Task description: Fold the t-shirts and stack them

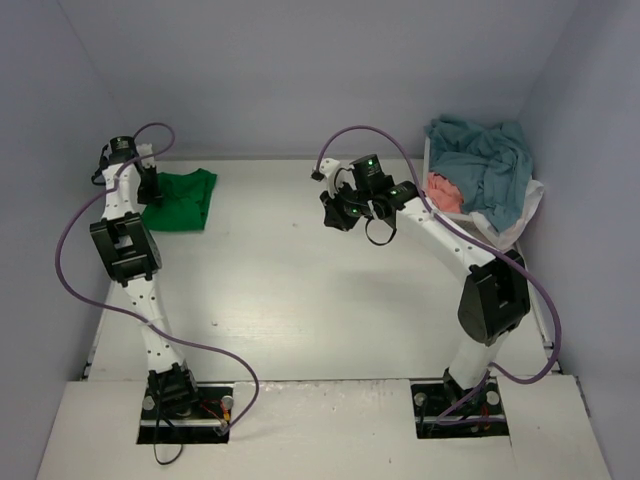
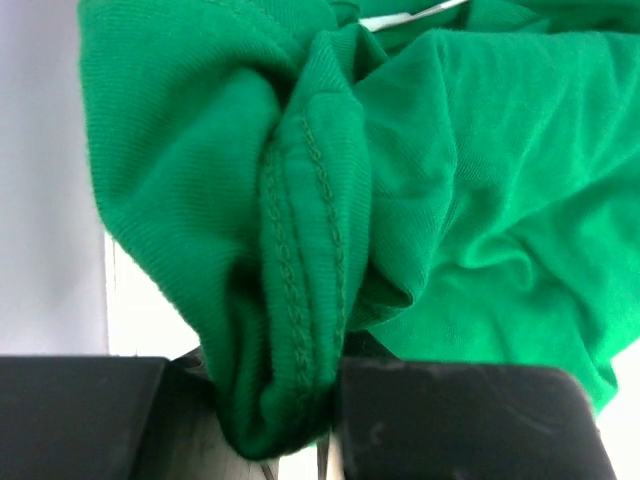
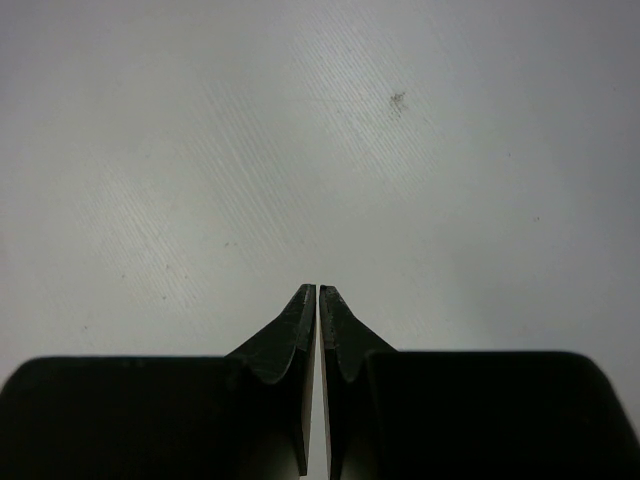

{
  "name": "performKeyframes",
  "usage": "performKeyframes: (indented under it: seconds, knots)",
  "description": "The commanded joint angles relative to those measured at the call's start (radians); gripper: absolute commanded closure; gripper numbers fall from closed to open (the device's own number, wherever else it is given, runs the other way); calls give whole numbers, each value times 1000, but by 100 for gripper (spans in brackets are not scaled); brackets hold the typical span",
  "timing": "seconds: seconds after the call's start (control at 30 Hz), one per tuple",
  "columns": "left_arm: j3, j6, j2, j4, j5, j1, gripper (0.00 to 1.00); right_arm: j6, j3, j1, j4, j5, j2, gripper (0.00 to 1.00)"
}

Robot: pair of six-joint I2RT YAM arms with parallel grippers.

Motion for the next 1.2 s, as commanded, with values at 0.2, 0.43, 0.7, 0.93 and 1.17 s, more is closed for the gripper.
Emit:
performKeyframes:
  seconds: [0.2,0.43,0.7,0.93,1.17]
  knots:
    - [101,14,24,25,-33,-7,81,11,-17,9,49,-26,-78,98]
    - [55,3,-24,48,-33,-15,39,13,-15,9,49,-31,-71,98]
    - [3,3,-146,82,-65,-19,37,16,-15,11,49,-25,-84,97]
    - [-23,34,-271,114,-148,-56,37,14,-11,11,43,-20,-104,97]
    - [-5,28,-363,56,-86,-93,37,2,-8,9,40,14,-129,97]
